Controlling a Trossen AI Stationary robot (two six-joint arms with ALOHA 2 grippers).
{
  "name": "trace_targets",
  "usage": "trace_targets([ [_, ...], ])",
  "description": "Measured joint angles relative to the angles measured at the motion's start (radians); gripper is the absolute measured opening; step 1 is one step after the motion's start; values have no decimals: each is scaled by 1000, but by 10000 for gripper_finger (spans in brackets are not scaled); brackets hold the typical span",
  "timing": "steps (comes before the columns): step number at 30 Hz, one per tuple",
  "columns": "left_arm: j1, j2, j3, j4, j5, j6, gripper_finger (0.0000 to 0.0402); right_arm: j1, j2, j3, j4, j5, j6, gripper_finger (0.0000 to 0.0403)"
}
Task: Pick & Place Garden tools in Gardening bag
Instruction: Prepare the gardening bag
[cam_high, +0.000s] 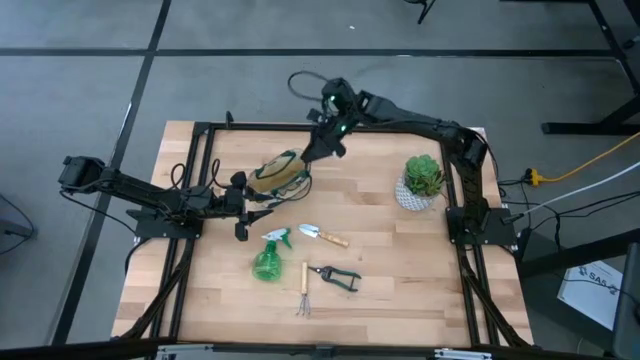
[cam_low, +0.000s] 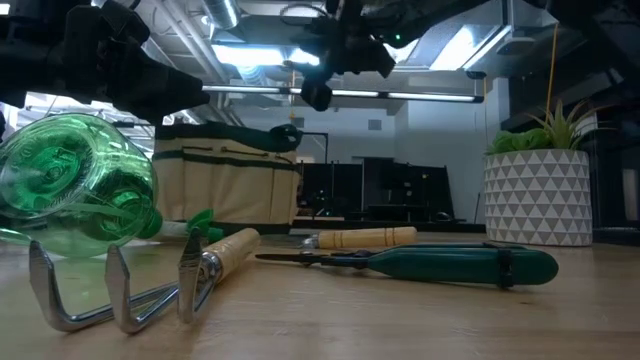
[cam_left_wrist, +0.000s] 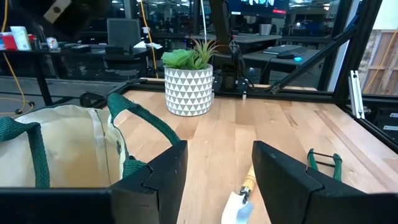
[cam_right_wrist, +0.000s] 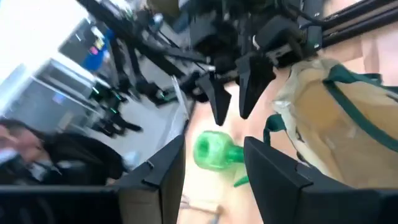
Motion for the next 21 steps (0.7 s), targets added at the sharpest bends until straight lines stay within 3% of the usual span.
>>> trace_targets([
  [7,0,0,0,0,0,0,177,154,0,0,-43,350,-279,166],
  [15,0,0,0,0,0,0,178,291,0,-1,-132,1017,-634,167],
  [17,0,0,0,0,0,0,177,307,0,-1,-117,1095,-687,167],
  [21,0,0,0,0,0,0,176,314,0,-1,-73,1091,-736,167],
])
